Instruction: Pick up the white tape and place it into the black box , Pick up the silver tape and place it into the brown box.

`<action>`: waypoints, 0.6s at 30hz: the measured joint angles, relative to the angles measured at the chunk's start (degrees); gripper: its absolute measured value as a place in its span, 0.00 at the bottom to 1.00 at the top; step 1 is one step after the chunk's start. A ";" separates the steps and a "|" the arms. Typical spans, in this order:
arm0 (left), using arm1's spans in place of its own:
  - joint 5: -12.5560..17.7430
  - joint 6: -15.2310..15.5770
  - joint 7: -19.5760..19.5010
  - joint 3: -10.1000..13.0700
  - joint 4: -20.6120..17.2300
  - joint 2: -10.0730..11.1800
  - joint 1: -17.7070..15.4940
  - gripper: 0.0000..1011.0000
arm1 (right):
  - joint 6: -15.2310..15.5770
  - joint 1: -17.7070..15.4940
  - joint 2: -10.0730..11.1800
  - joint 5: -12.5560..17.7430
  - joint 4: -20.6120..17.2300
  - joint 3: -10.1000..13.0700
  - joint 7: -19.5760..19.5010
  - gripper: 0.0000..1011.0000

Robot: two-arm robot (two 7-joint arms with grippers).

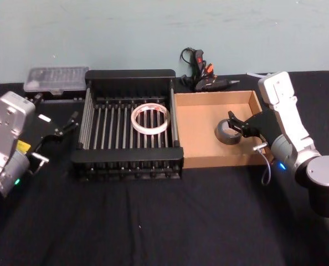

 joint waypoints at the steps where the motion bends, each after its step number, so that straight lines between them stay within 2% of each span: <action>1: 0.00 0.00 0.00 0.00 0.00 0.00 0.00 0.99 | 0.00 0.00 0.00 0.00 0.00 0.00 0.00 0.99; 18: 0.00 0.00 0.00 0.00 0.00 0.00 0.00 0.99 | -0.03 0.00 0.00 0.03 0.00 0.00 0.00 0.99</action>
